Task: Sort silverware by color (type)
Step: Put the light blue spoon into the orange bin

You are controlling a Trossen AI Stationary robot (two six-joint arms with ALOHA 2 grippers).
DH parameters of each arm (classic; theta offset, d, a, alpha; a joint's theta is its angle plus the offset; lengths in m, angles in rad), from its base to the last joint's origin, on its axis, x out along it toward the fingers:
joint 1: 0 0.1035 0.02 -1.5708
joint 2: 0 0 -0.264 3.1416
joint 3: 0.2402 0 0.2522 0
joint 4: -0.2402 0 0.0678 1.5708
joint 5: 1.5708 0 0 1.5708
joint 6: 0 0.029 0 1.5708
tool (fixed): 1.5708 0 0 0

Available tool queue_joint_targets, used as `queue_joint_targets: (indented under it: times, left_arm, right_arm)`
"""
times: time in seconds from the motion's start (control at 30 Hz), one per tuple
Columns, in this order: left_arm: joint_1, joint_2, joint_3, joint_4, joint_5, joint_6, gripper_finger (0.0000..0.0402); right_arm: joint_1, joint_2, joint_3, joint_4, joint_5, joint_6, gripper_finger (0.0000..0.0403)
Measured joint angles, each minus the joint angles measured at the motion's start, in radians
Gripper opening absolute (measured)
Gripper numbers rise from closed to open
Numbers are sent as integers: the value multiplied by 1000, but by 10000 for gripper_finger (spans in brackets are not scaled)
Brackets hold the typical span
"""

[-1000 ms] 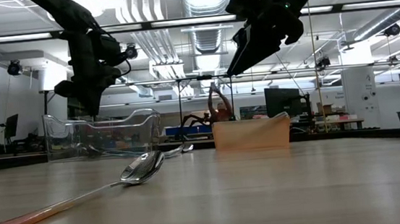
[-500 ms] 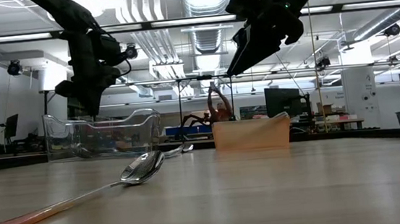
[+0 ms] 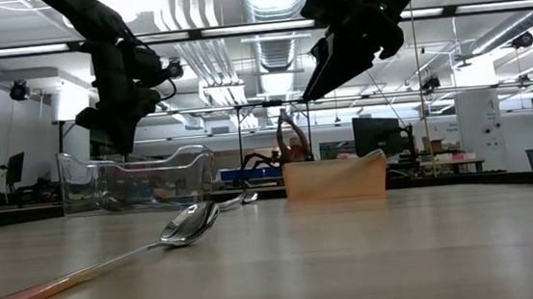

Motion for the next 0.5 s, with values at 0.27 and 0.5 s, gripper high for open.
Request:
queue_joint_targets:
  times: [0.27,0.5]
  left_arm:
    - [-135,-49,0,122,-1,46,44]
    - [-342,-103,0,149,-74,81,44]
  right_arm:
    - [-3,0,36,3,3,94,167]
    - [-3,0,48,7,3,171,167]
